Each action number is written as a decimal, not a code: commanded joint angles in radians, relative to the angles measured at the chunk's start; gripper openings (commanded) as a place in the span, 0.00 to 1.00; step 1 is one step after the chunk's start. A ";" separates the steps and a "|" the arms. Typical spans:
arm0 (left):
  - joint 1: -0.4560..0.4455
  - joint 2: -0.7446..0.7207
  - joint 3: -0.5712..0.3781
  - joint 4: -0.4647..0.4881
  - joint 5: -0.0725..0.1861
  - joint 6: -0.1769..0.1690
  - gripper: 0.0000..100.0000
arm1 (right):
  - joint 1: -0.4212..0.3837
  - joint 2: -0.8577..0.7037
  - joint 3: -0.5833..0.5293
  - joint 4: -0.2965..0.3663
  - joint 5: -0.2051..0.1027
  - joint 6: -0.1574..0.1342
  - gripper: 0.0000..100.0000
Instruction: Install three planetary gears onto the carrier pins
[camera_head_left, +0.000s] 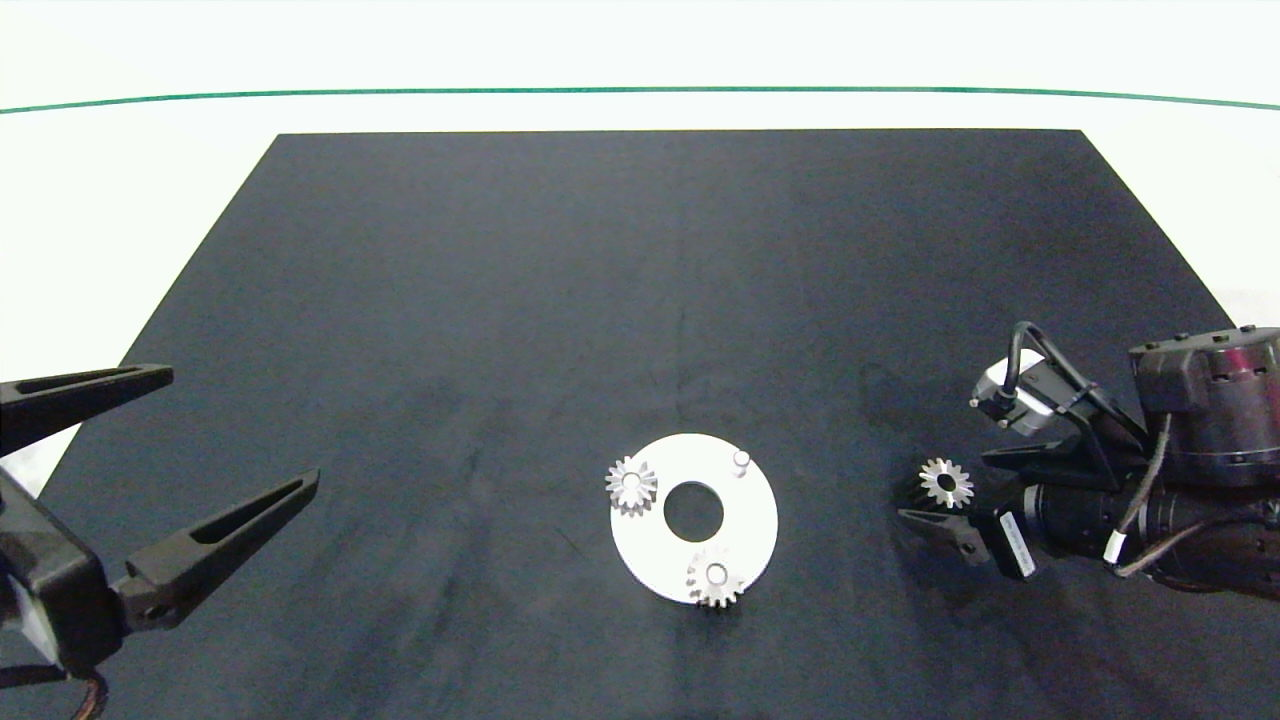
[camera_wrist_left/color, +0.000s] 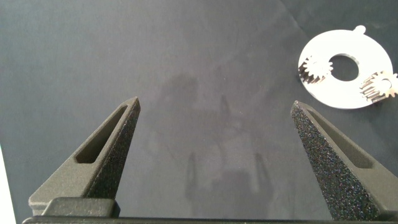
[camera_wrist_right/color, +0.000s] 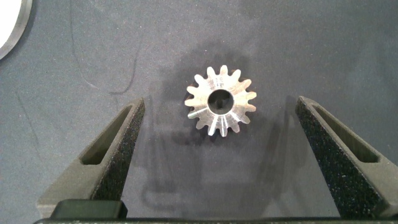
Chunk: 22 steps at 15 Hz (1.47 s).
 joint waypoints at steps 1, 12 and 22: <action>0.000 0.003 0.002 -0.001 0.002 0.002 1.00 | 0.000 0.004 -0.001 -0.002 0.001 -0.001 0.99; 0.000 0.002 0.000 -0.002 0.002 0.002 1.00 | -0.001 0.026 -0.001 -0.037 0.000 -0.001 0.76; 0.000 0.000 0.000 -0.001 0.002 0.002 1.00 | 0.000 0.038 0.000 -0.037 0.000 -0.001 0.57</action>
